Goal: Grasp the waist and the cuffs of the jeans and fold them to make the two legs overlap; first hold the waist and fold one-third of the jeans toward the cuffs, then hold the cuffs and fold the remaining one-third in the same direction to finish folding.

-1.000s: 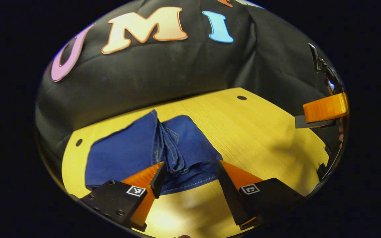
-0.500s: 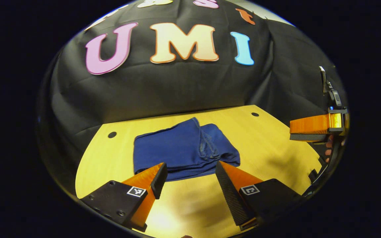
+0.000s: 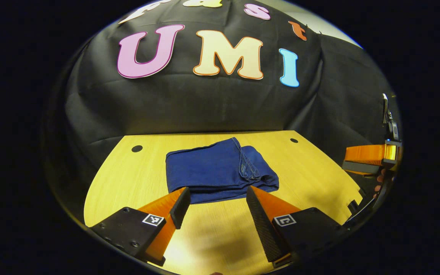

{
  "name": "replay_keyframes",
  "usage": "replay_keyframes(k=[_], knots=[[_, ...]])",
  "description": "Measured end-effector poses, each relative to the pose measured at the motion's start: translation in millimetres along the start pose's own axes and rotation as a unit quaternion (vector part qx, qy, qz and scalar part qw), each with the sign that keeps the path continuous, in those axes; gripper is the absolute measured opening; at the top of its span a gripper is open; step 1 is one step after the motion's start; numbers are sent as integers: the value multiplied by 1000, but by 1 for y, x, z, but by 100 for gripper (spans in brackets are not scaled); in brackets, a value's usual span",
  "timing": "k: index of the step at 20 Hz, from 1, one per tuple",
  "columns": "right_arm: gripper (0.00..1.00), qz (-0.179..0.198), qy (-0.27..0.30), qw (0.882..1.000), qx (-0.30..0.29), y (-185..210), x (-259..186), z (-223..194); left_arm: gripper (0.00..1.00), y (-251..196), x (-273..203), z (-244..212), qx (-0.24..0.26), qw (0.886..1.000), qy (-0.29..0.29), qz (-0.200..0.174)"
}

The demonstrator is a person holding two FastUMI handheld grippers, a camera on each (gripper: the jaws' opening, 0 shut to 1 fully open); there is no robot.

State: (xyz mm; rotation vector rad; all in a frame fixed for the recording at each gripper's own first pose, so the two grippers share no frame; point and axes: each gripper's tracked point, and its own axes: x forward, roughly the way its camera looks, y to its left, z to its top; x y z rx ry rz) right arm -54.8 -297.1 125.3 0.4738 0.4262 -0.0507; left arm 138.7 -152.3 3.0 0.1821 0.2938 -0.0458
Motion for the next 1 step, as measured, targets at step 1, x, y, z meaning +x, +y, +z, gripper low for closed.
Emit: replay_keyframes(k=[1], knots=[[98,-2,-3,1000,-1,1,-3,-1,89,2,-2,-1,-1,1000,0,-3]])
